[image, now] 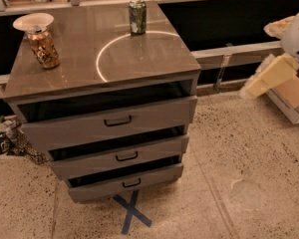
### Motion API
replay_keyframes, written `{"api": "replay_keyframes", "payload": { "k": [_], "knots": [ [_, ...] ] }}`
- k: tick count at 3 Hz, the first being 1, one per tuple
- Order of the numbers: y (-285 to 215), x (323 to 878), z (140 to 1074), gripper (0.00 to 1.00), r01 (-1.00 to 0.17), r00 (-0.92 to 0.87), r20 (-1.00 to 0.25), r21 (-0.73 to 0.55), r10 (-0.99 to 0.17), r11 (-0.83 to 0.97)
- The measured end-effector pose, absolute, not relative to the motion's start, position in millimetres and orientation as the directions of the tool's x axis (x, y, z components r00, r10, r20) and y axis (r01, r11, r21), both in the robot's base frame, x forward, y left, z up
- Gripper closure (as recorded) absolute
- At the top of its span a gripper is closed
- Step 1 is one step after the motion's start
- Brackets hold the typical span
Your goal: Knock green can over
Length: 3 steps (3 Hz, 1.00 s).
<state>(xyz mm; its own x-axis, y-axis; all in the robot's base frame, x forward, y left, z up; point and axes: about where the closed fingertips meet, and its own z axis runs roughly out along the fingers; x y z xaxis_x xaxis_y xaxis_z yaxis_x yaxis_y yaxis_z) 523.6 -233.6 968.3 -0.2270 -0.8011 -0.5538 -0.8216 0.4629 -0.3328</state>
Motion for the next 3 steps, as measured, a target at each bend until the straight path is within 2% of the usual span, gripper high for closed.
{"api": "replay_keyframes", "payload": {
  "k": [2, 3],
  "knots": [
    [-212, 642, 947, 0.00, -0.815, -0.119, -0.864, -0.196, -0.489, 0.546],
    [-210, 693, 973, 0.00, -0.784, -0.086, -0.931, -0.157, -0.356, 0.600]
  ]
}}
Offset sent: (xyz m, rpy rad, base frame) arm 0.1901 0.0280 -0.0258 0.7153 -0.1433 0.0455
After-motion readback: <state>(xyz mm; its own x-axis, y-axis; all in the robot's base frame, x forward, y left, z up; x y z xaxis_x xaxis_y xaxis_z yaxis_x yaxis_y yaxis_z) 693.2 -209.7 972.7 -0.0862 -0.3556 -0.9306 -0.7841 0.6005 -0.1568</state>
